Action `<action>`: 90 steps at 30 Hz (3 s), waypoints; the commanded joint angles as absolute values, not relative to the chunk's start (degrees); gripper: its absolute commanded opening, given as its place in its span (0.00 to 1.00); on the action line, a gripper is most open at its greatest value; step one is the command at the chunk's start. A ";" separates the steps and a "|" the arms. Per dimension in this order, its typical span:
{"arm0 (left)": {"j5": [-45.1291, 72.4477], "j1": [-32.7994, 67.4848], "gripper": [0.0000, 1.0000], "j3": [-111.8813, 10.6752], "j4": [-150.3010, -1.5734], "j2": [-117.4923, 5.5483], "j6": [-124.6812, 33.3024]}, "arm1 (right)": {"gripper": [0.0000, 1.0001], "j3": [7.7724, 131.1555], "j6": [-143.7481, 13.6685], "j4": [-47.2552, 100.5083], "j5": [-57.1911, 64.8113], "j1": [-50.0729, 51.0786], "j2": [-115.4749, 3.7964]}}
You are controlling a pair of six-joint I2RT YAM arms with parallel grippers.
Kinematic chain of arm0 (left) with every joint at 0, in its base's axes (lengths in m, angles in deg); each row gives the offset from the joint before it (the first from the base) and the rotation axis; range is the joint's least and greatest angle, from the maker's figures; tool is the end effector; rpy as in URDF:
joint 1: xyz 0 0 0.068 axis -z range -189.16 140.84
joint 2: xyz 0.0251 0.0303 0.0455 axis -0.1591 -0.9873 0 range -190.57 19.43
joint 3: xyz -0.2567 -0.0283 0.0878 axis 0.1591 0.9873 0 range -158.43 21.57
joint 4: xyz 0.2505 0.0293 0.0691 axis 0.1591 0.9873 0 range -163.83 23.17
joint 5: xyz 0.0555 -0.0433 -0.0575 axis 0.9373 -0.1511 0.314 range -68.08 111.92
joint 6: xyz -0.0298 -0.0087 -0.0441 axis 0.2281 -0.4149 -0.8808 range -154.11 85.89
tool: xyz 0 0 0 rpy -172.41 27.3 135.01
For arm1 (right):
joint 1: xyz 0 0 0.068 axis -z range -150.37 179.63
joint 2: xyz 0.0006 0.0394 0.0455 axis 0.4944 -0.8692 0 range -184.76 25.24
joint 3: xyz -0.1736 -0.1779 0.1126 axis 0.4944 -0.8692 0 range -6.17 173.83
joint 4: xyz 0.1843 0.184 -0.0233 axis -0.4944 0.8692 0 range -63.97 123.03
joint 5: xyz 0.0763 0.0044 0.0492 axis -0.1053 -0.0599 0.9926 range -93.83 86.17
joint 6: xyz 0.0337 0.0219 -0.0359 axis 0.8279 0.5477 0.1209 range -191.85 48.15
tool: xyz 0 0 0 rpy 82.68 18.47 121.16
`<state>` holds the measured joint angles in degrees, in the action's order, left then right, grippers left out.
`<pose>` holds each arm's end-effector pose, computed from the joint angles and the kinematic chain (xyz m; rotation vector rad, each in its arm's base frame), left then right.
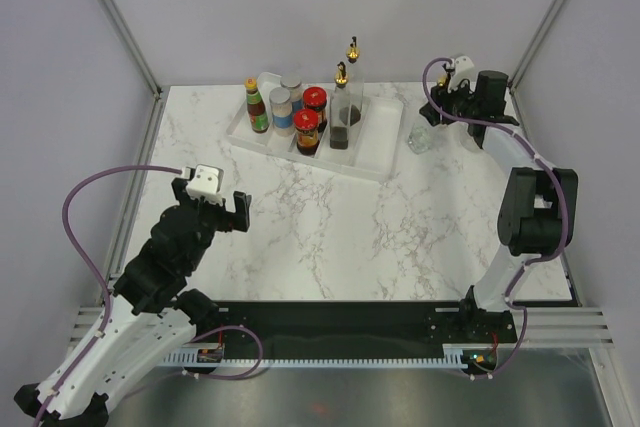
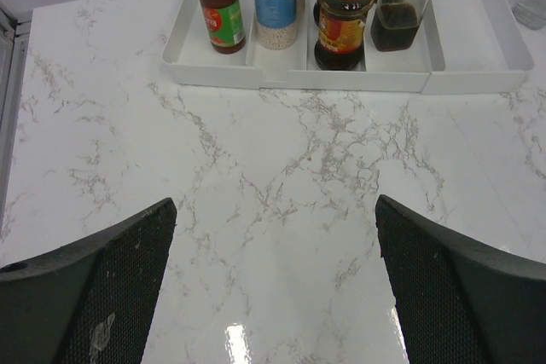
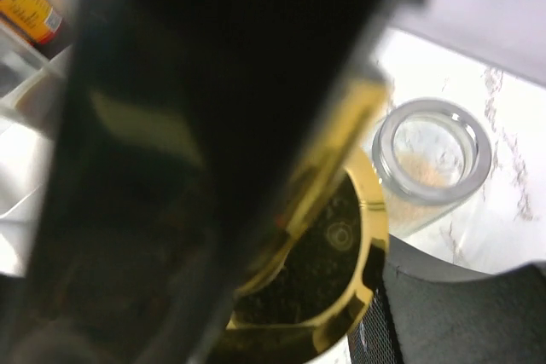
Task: Organize the condiment bottles
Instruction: Pick up the bottle from the center of the board, then place the bottle in the storage box.
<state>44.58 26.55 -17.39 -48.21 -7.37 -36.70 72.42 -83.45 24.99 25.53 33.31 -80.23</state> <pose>0.1016 -0.0561 0.3179 0.2358 1.7736 -0.1227 0.4308 -0.0102 0.2651 -0.4540 1.9236 0.3439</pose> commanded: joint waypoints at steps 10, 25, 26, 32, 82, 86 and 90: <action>45.92 26.44 1.00 -16.84 -50.28 -5.97 -36.39 | 0.00 65.99 -84.60 31.38 28.51 32.62 -60.29; 46.27 26.53 1.00 -16.67 -50.37 -4.74 -36.39 | 0.00 72.66 -80.91 36.31 25.71 13.47 -59.13; 46.27 26.53 1.00 -16.67 -50.28 -4.74 -36.39 | 0.00 74.15 -81.17 36.31 25.18 11.37 -60.70; 46.62 26.44 1.00 -16.49 -50.28 -4.65 -36.39 | 0.00 81.35 -82.75 36.23 20.34 5.12 -67.99; 46.62 26.53 1.00 -16.31 -50.54 -5.00 -36.04 | 0.78 86.38 -84.42 30.78 9.97 1.68 -84.81; 46.27 26.53 1.00 -16.31 -50.63 -5.09 -36.13 | 0.88 85.41 -83.90 30.95 10.23 2.47 -82.43; 46.27 26.53 1.00 -16.40 -50.54 -5.00 -36.13 | 0.95 84.27 -83.37 31.48 11.63 3.26 -79.53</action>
<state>45.80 26.55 -16.50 -48.23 -5.38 -36.70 84.70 -84.06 33.32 10.82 2.63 -84.64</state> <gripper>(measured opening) 0.995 0.936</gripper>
